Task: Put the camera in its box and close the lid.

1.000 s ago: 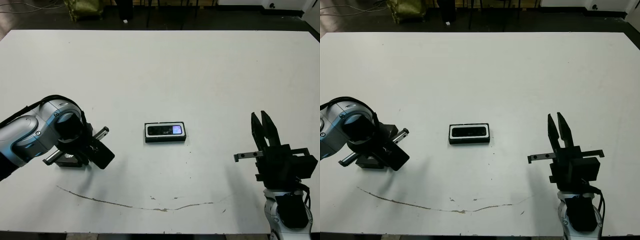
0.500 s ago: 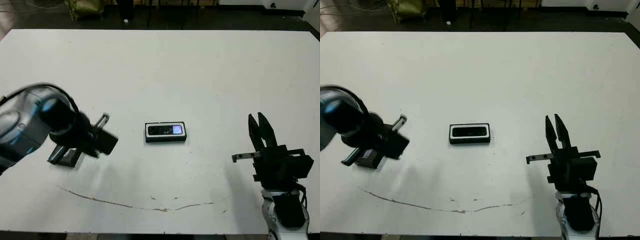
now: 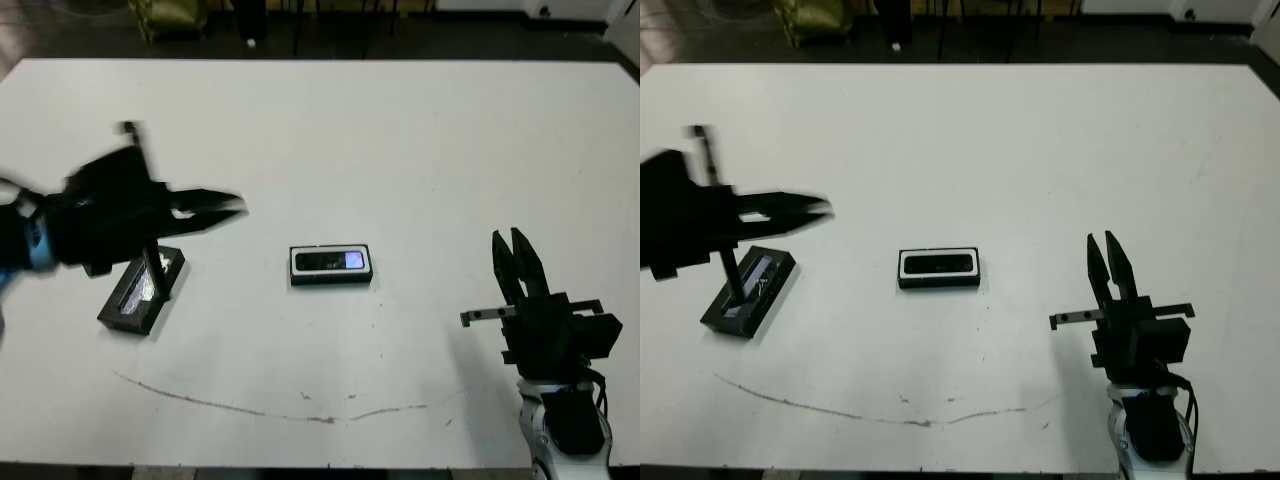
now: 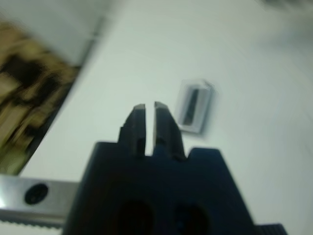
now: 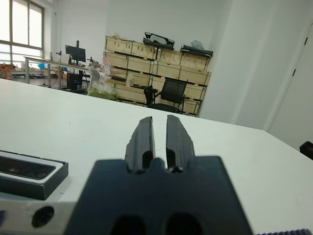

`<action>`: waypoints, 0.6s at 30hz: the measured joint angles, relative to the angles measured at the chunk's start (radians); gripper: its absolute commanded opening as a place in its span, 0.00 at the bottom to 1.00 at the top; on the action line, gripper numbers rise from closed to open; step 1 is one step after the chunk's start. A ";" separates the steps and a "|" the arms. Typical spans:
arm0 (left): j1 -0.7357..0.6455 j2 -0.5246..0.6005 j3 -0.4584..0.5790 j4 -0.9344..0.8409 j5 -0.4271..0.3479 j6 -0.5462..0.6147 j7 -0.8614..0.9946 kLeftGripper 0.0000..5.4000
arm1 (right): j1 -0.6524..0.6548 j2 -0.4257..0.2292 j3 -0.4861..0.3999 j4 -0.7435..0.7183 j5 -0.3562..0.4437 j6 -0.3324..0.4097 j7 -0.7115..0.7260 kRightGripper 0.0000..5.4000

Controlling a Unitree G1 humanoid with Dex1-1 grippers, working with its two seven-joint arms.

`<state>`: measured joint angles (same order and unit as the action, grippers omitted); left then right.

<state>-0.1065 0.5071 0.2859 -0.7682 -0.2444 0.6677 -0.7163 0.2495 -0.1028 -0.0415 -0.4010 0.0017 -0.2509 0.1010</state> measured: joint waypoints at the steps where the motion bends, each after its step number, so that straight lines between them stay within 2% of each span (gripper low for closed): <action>1: 0.043 -0.039 0.018 -0.015 0.002 0.007 0.060 0.00 | 0.001 0.000 0.001 0.000 0.000 0.000 0.000 0.00; 7: 0.230 -0.157 0.109 -0.077 -0.017 -0.006 0.246 0.00 | 0.003 -0.002 0.001 0.004 -0.002 0.000 0.000 0.00; 9: 0.288 -0.192 0.122 -0.079 -0.023 -0.043 0.277 0.04 | 0.003 -0.003 -0.002 0.019 0.001 -0.001 0.000 0.00; 14: 0.411 -0.248 0.123 -0.087 -0.032 -0.126 0.324 0.24 | 0.001 -0.005 -0.005 0.037 0.005 -0.005 0.000 0.00; 18: 0.481 -0.221 0.105 -0.095 -0.030 -0.161 0.313 0.42 | -0.001 -0.006 -0.005 0.023 -0.002 0.000 0.000 0.00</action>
<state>0.3742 0.2863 0.3912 -0.8630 -0.2748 0.5067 -0.4030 0.2490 -0.1088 -0.0466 -0.3776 -0.0005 -0.2512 0.1009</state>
